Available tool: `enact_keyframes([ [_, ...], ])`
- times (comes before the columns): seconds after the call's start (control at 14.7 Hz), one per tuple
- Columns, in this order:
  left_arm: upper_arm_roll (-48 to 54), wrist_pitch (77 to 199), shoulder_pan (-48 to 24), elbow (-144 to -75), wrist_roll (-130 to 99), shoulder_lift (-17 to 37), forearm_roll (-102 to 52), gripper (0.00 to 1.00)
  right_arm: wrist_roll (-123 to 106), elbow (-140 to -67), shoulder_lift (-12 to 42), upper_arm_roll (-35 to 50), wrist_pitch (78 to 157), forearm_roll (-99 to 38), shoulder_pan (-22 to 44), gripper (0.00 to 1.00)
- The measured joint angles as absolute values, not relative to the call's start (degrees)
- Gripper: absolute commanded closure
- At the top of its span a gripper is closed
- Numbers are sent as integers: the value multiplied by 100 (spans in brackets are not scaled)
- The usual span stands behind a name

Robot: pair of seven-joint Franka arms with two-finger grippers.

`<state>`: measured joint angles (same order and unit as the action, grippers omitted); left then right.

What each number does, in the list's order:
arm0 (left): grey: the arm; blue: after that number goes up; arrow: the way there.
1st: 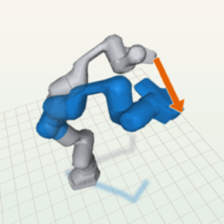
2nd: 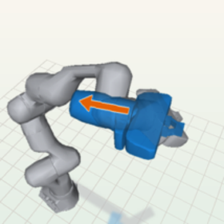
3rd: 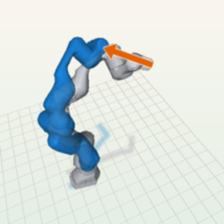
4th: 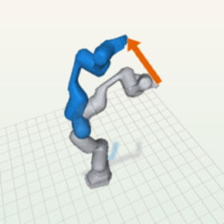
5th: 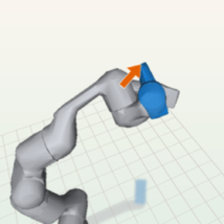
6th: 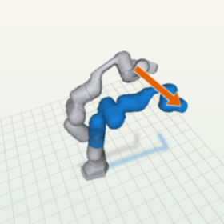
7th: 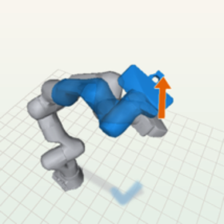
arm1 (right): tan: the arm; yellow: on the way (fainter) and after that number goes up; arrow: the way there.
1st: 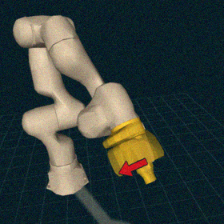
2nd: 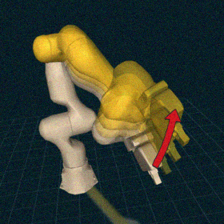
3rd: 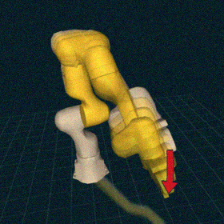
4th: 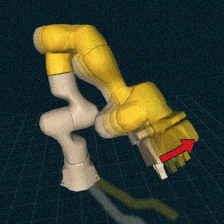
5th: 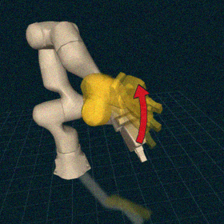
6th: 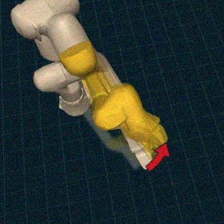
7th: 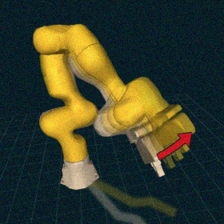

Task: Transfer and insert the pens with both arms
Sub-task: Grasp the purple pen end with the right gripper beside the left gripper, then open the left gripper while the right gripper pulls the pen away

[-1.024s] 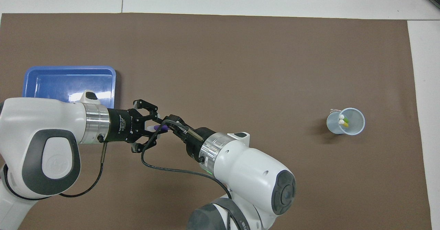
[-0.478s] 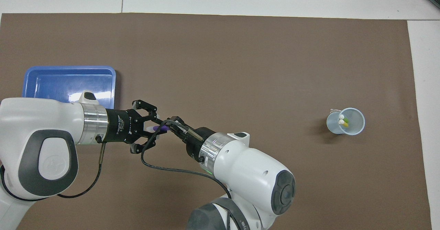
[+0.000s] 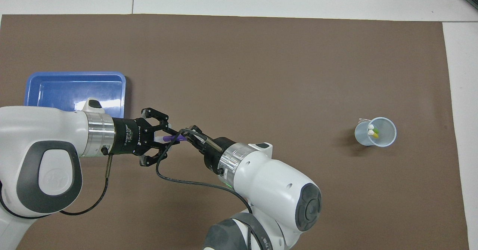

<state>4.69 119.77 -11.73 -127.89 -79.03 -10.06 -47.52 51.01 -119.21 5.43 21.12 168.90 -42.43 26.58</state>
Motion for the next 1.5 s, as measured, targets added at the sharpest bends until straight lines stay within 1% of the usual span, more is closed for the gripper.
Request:
enact_keyframes([
  [0.2,469,11978,-1173,-12788,-7887,-1007,-4752,100,5101,-11921,543,2112,16891,-4243,2658,100],
  [0.27,469,11979,-1173,-12788,-7881,-1008,-4752,96,5101,-11921,543,2112,16892,-4243,2658,100],
  [0.34,469,11980,-1174,-12788,-7876,-1008,-4752,24,5101,-11921,543,2112,16892,-4243,2658,100],
  [0.41,469,11983,-1175,-12788,-7870,-1009,-4752,0,5048,-11921,543,2112,16892,-4243,2656,100],
  [0.55,497,11972,-1199,-12787,-7864,-1028,-4754,0,4566,-11925,545,2111,16773,-4243,2581,100],
  [0.89,508,11953,-1247,-12792,-7676,-1110,-4754,0,2975,-11907,540,2091,15751,-4241,2034,100],
  [1.02,507,11943,-1247,-12796,-7505,-1116,-4754,0,2230,-11899,509,2079,15191,-4000,1771,100],
  [1.16,505,11941,-1247,-12803,-7237,-1116,-4753,0,1588,-11833,454,2064,14307,-3188,1290,100],
  [1.3,487,11928,-1244,-12814,-6878,-1116,-4731,0,967,-11556,365,2053,13123,-2503,696,100],
  [1.5,468,11755,-1239,-12830,-6020,-1119,-4028,0,-104,-11066,148,2036,11509,-2107,-46,100],
])
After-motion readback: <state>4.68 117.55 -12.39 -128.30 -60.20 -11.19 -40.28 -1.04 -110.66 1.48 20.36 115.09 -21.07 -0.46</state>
